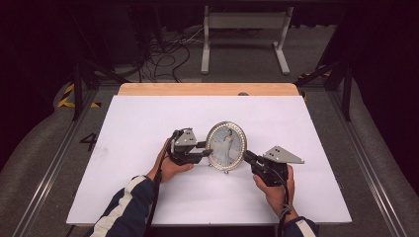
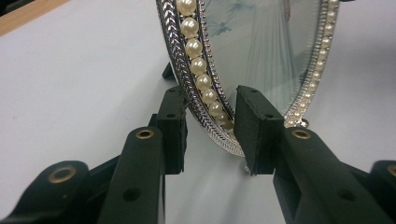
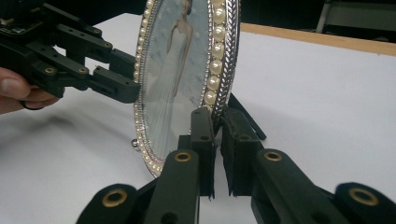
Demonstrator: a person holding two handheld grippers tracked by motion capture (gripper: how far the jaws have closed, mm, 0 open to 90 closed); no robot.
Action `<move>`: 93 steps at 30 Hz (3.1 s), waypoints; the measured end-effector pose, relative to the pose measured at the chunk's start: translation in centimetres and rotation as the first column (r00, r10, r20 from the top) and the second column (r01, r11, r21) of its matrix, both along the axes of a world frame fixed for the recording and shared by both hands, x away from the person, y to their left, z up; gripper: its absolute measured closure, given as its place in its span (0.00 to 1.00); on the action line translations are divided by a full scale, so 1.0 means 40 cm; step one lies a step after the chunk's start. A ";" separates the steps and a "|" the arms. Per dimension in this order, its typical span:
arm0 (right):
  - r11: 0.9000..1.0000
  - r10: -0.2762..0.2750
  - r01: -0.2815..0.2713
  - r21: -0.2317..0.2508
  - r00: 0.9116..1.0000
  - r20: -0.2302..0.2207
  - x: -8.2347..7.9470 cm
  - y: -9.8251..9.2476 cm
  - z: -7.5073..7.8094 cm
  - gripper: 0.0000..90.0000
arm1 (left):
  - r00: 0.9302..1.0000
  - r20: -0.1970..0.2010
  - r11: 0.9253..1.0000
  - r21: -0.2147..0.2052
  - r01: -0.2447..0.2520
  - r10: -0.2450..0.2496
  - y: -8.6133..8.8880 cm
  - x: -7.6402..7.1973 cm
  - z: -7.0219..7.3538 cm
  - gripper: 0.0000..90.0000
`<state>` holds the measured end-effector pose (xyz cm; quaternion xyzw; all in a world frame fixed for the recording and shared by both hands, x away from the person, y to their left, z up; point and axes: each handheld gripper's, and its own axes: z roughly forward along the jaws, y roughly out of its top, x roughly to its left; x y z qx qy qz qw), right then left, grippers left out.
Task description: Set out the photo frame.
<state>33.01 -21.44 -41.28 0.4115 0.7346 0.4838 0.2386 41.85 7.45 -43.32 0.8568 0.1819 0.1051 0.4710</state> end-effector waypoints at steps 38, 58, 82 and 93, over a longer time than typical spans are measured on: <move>0.999 -0.009 0.009 -0.031 1.000 0.006 0.016 0.021 -0.009 0.92 | 1.000 0.009 0.999 -0.031 -0.015 0.015 0.031 -0.028 0.018 0.76; 0.998 0.027 -0.026 -0.051 1.000 0.014 0.043 0.029 -0.003 0.92 | 0.996 0.065 0.998 -0.011 -0.056 0.056 0.041 -0.060 0.013 0.72; 0.998 0.038 -0.037 -0.058 0.999 0.015 0.044 0.028 -0.003 0.92 | 0.997 0.057 0.999 0.000 -0.049 0.049 0.058 -0.068 0.014 0.82; 0.998 0.033 -0.033 -0.056 0.999 0.010 0.049 0.031 -0.003 0.91 | 0.996 0.065 0.998 0.010 -0.057 0.056 0.056 -0.076 0.017 0.82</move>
